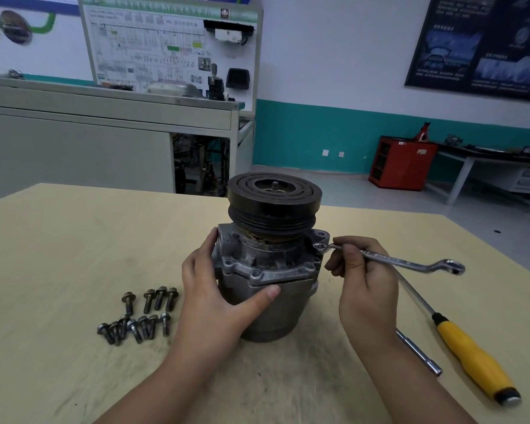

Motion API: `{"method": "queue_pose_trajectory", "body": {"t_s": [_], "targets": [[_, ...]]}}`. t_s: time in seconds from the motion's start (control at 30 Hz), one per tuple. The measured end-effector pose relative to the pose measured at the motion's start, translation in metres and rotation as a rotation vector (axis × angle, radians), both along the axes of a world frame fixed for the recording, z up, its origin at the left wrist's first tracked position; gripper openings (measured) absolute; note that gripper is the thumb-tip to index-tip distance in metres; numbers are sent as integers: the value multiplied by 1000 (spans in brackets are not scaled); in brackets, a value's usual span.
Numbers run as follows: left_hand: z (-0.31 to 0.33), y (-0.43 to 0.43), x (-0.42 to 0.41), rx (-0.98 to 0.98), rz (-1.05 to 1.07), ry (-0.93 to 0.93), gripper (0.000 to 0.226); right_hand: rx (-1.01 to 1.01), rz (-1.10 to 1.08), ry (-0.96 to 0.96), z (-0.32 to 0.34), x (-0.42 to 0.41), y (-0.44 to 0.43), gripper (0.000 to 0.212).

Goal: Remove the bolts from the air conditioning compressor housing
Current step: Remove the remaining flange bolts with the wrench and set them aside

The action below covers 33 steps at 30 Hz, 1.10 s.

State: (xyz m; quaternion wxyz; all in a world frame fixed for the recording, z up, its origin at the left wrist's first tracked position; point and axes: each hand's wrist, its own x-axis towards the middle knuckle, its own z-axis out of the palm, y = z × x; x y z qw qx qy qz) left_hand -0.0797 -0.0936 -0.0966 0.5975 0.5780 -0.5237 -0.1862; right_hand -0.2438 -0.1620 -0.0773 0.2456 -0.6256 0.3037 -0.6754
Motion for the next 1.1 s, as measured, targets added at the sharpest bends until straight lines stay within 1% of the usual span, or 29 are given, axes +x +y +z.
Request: {"method": "queue_pose_trajectory", "body": {"t_s": [0.07,0.23,0.37,0.5,0.6,0.67,0.73,0.83,0.93,1.1], "targets": [[1,0,0,-5,-6,4,101,92,41,-85,2,0,-3,22],[2,1,0,-3,-11,4,95,311,83,-201,3,1,-12,36],[2,1,-1,-1,-9,-11,94,442,120,-279,5,5,-17,38],[1,0,0,-6,-8,-8,103,523,149,-339,11,8,-21,38],[0,-1,0,-4,-11,-14,100,571,242,-415,15,8,-22,39],[1,-1,-1,-3,-6,-16,102,537,334,-484,18,6,-20,35],[0,-1,-1,3,-2,-17,105,440,336,-453,21,3,-18,30],[1,0,-1,5,-5,-13,105,267,195,-311,23,2,-10,23],[1,0,-1,2,-10,-13,103,132,52,-219,19,3,-1,19],[1,1,0,10,-16,-12,101,-11,-66,-27,13,0,7,13]]}}
